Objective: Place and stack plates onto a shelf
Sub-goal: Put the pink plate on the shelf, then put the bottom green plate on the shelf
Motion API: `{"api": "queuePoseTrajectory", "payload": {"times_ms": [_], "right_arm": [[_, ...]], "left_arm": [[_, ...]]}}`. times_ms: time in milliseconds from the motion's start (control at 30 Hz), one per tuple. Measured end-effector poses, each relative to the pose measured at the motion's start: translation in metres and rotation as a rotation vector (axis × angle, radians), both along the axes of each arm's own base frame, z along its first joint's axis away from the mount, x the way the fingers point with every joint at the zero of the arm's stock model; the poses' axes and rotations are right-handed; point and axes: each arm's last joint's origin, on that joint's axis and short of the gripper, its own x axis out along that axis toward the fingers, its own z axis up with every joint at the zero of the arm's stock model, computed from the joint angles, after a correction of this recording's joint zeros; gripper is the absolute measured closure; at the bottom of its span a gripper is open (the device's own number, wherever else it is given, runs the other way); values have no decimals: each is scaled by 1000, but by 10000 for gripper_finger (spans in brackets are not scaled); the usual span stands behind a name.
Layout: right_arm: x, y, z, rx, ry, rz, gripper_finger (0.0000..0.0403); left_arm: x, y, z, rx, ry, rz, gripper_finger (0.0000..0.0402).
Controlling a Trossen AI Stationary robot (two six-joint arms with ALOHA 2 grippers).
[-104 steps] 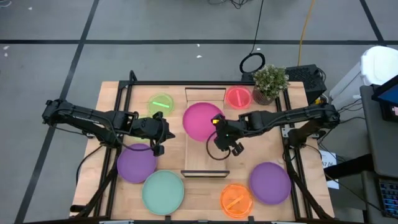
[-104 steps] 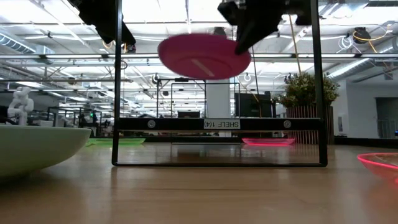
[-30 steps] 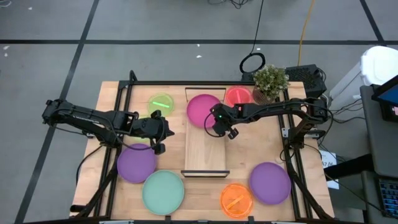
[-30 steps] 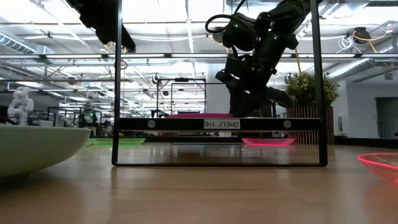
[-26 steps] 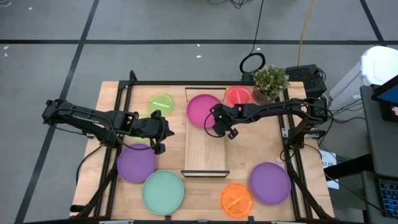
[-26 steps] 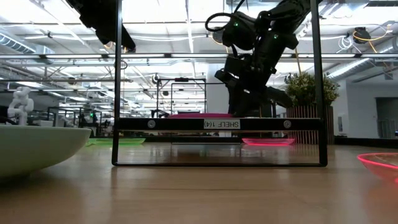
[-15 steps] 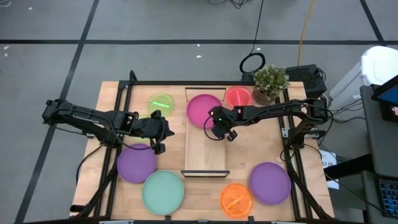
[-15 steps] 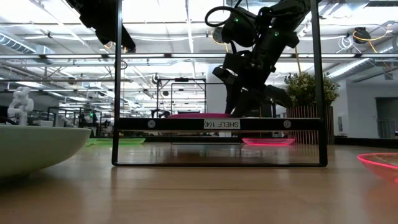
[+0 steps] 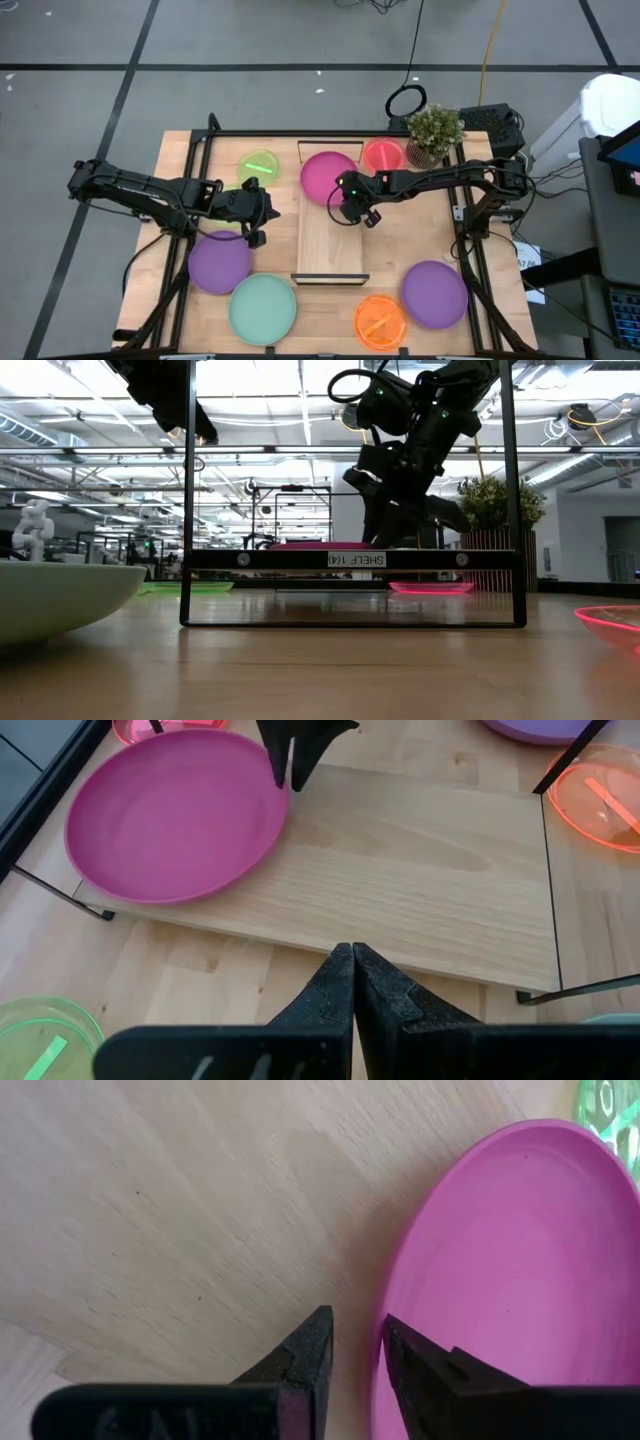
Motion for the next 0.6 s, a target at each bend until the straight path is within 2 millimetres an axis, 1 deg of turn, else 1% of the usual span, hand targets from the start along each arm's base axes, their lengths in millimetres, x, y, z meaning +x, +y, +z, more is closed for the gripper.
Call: {"api": "queuePoseTrajectory", "payload": {"times_ms": [300,433,600], "right_arm": [[-1,0,3,53,-17,-82,330],[-4,2,13,77,-58,-119,330],[-10,11,33,100,-117,-127,330]], "left_arm": [[0,0,0,-5,-1,4,398],[0,0,-3,-7,4,8,398],[-4,0,-17,-13,47,21,398]]}}
